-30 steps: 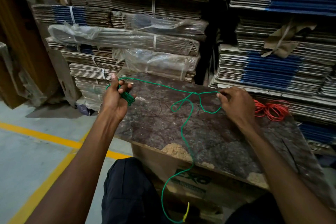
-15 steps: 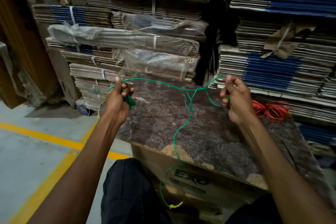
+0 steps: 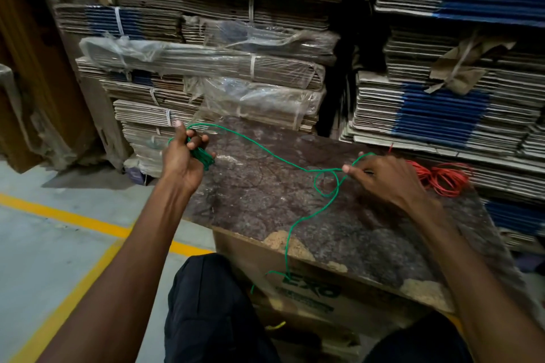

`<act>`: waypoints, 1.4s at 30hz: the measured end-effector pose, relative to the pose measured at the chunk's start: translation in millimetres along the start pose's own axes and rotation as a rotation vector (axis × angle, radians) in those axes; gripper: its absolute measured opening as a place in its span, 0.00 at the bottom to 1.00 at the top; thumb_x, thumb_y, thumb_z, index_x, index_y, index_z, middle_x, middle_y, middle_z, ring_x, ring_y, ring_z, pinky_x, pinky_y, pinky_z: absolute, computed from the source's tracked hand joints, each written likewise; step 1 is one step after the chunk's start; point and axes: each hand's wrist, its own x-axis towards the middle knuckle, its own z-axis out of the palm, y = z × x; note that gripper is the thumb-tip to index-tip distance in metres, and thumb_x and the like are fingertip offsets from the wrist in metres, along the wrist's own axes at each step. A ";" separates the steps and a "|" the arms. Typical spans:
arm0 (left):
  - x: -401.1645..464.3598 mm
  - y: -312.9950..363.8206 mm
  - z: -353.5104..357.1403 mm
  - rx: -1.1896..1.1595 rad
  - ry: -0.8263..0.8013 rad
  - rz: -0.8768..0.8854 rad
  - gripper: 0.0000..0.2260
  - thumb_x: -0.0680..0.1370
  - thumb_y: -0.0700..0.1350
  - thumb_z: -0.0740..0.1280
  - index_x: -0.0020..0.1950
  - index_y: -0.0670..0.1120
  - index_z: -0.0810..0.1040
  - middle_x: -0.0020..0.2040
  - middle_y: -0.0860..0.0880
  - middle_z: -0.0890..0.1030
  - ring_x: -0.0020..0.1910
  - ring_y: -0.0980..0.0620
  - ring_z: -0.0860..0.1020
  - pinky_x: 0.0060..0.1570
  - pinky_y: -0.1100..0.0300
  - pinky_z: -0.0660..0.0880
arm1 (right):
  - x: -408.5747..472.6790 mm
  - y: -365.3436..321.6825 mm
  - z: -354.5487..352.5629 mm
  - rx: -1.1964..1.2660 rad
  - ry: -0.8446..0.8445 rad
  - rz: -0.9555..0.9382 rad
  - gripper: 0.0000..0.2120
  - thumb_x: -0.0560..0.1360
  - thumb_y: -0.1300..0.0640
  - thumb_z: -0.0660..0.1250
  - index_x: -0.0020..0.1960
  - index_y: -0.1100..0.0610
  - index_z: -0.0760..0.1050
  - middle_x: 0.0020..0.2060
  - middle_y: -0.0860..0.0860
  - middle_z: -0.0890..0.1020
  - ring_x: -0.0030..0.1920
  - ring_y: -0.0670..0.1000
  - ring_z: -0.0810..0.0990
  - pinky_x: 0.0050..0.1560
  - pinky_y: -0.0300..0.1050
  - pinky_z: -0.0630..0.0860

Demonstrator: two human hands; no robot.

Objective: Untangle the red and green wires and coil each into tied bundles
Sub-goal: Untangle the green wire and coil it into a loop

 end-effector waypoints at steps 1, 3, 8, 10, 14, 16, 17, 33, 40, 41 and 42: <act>-0.6 -2.9 1.5 0.009 0.006 -0.004 0.18 0.82 0.58 0.56 0.36 0.51 0.67 0.21 0.54 0.65 0.30 0.58 0.77 0.46 0.50 0.69 | 1.8 -1.7 1.5 0.002 0.018 -0.020 0.25 0.75 0.31 0.55 0.45 0.47 0.83 0.46 0.53 0.84 0.47 0.60 0.82 0.38 0.47 0.72; -3.2 -9.0 2.8 0.027 0.008 -0.021 0.18 0.82 0.58 0.56 0.36 0.51 0.67 0.21 0.54 0.65 0.30 0.58 0.76 0.41 0.53 0.70 | 2.4 -7.2 0.6 0.017 0.071 0.006 0.18 0.74 0.34 0.64 0.48 0.46 0.83 0.48 0.50 0.84 0.48 0.59 0.82 0.39 0.46 0.74; -12.1 -17.5 7.5 0.095 -0.009 -0.064 0.18 0.82 0.59 0.56 0.35 0.51 0.67 0.21 0.54 0.65 0.31 0.58 0.76 0.42 0.54 0.70 | 5.4 -24.1 -0.9 0.010 0.264 0.075 0.13 0.68 0.42 0.73 0.41 0.52 0.78 0.40 0.52 0.82 0.45 0.59 0.81 0.41 0.47 0.71; -15.8 -18.3 11.7 0.137 -0.033 -0.065 0.18 0.82 0.58 0.55 0.35 0.51 0.67 0.21 0.54 0.64 0.30 0.57 0.76 0.42 0.54 0.69 | 8.8 -28.1 2.5 -0.070 0.260 0.021 0.12 0.67 0.45 0.74 0.42 0.51 0.78 0.42 0.52 0.82 0.49 0.58 0.79 0.56 0.56 0.71; -25.7 -18.6 25.6 0.208 -0.134 -0.076 0.18 0.82 0.58 0.54 0.36 0.51 0.67 0.22 0.54 0.65 0.34 0.57 0.77 0.41 0.53 0.69 | 15.0 -44.9 9.9 -0.067 0.315 -0.116 0.12 0.66 0.49 0.77 0.46 0.52 0.81 0.46 0.52 0.78 0.51 0.58 0.74 0.59 0.57 0.71; -30.5 -18.7 34.5 0.223 -0.183 -0.074 0.17 0.82 0.58 0.55 0.36 0.51 0.68 0.22 0.54 0.65 0.35 0.57 0.78 0.42 0.53 0.70 | 15.9 -64.4 10.1 0.242 0.315 -0.190 0.11 0.70 0.46 0.73 0.47 0.52 0.81 0.45 0.50 0.80 0.49 0.55 0.76 0.52 0.50 0.73; -33.0 -18.3 39.0 0.227 -0.205 -0.074 0.17 0.82 0.58 0.55 0.37 0.51 0.68 0.22 0.54 0.65 0.35 0.56 0.78 0.42 0.53 0.71 | 15.5 -75.3 10.2 0.421 0.283 -0.190 0.12 0.72 0.44 0.71 0.49 0.52 0.81 0.46 0.48 0.81 0.48 0.52 0.78 0.51 0.48 0.74; -60.0 4.3 56.6 0.118 -0.369 -0.180 0.18 0.82 0.57 0.56 0.36 0.49 0.67 0.22 0.54 0.62 0.27 0.54 0.71 0.55 0.42 0.74 | 1.3 -98.3 -23.2 1.356 -0.107 0.036 0.06 0.77 0.57 0.66 0.49 0.59 0.81 0.20 0.45 0.72 0.20 0.40 0.64 0.22 0.35 0.64; -85.9 -0.2 56.0 -0.114 -0.755 -0.328 0.23 0.80 0.58 0.52 0.31 0.48 0.73 0.25 0.51 0.74 0.37 0.46 0.83 0.56 0.37 0.75 | 29.4 -82.6 -30.2 1.269 0.265 0.270 0.15 0.72 0.59 0.74 0.30 0.57 0.74 0.17 0.41 0.69 0.20 0.39 0.62 0.24 0.30 0.58; -86.0 -1.2 56.8 -0.184 -0.821 -0.322 0.23 0.80 0.58 0.52 0.33 0.48 0.75 0.30 0.49 0.79 0.44 0.43 0.84 0.57 0.36 0.74 | 30.0 -83.0 -27.5 1.265 0.243 0.276 0.15 0.71 0.58 0.75 0.30 0.57 0.73 0.17 0.42 0.70 0.20 0.39 0.62 0.24 0.31 0.58; -85.1 -1.8 58.0 -0.255 -0.882 -0.321 0.22 0.80 0.57 0.53 0.35 0.46 0.76 0.39 0.46 0.84 0.51 0.40 0.83 0.59 0.35 0.72 | 28.8 -84.1 -24.6 1.266 0.209 0.281 0.15 0.72 0.57 0.74 0.30 0.58 0.74 0.17 0.42 0.70 0.20 0.39 0.62 0.23 0.31 0.58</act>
